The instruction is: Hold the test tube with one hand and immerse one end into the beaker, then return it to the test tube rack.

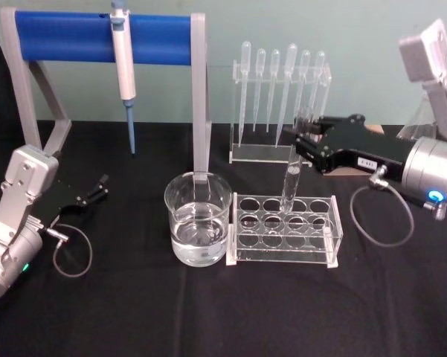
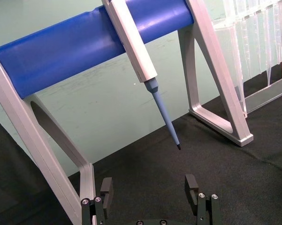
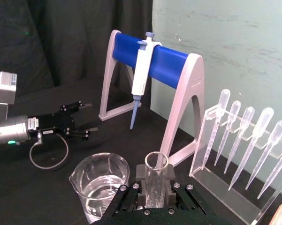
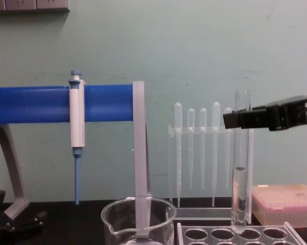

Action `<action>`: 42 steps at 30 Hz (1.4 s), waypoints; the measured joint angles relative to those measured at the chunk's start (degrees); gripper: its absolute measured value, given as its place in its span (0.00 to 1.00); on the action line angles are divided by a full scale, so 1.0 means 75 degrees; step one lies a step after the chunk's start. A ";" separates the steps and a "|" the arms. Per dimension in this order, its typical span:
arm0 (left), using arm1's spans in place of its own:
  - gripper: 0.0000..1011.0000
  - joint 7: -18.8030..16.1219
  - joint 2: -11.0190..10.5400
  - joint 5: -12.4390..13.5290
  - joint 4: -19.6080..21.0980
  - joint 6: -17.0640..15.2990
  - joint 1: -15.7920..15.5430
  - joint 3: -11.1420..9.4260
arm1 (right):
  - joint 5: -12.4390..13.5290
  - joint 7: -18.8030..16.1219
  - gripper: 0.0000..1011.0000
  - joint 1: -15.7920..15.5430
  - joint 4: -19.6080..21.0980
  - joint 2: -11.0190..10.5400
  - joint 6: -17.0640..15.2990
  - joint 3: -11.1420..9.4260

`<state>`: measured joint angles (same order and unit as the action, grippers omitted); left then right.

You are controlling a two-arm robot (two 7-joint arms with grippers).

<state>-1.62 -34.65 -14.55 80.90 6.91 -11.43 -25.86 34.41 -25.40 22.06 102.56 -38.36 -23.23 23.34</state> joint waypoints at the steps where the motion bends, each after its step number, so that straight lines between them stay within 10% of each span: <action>1: 0.99 0.0000 0.0000 0.0000 0.0000 0.0000 0.0000 0.0000 | -0.0005 -0.0032 0.22 0.0085 -0.0009 -0.0027 -0.0052 0.0038; 14: 0.99 0.0000 0.0000 0.0000 0.0000 0.0000 0.0000 0.0000 | 0.0215 -0.0157 0.22 0.0775 -0.0074 -0.0159 -0.0517 0.0353; 42: 0.99 0.0000 0.0000 0.0000 0.0000 0.0000 0.0001 0.0000 | 0.0388 -0.0074 0.22 0.0855 -0.0046 -0.0219 -0.0546 0.0398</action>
<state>-1.62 -34.65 -14.55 80.90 6.91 -11.43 -25.86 37.32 -25.95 28.47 102.21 -40.00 -27.32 26.33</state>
